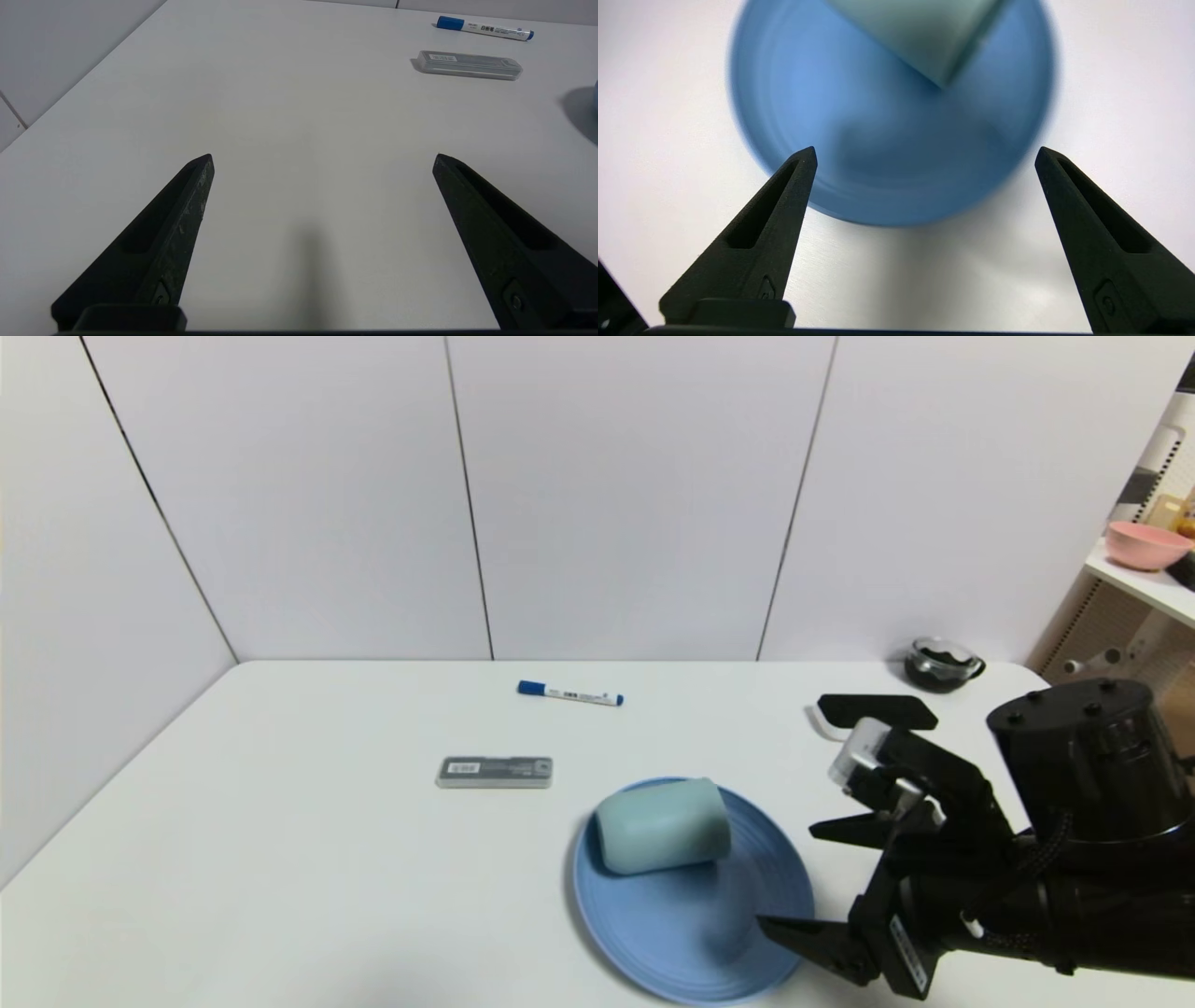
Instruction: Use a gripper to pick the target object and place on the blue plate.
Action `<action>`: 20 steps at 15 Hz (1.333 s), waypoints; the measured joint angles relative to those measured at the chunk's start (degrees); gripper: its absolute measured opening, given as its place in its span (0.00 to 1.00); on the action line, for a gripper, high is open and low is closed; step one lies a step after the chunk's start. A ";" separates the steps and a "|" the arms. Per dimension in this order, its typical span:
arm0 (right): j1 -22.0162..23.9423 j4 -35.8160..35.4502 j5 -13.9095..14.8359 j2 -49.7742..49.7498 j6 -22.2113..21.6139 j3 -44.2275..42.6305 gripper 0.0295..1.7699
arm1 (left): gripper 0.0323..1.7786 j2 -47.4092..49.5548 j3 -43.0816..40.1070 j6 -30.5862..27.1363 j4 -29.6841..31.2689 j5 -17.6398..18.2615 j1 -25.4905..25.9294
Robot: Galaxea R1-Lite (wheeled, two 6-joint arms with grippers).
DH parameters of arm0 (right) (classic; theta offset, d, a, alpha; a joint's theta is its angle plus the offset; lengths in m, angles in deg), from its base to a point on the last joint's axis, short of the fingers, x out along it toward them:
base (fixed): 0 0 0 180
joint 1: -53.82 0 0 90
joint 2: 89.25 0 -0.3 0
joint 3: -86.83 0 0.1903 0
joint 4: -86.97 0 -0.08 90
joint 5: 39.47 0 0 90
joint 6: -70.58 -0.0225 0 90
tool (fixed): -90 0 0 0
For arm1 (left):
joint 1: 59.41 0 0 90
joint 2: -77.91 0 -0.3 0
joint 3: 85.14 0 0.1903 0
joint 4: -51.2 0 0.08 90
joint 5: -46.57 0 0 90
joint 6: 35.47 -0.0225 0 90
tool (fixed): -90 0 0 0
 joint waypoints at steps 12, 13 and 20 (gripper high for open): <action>26.73 18.87 8.03 -20.37 -3.67 -4.27 0.96 | 0.95 0.00 0.00 0.00 0.00 0.00 0.00; 27.34 18.07 9.45 -23.83 -5.25 -1.38 0.96 | 0.95 0.00 0.00 0.00 0.00 0.02 0.00; 29.31 5.18 11.43 -51.21 -9.92 25.64 0.96 | 0.95 0.00 0.00 0.00 0.00 0.00 0.00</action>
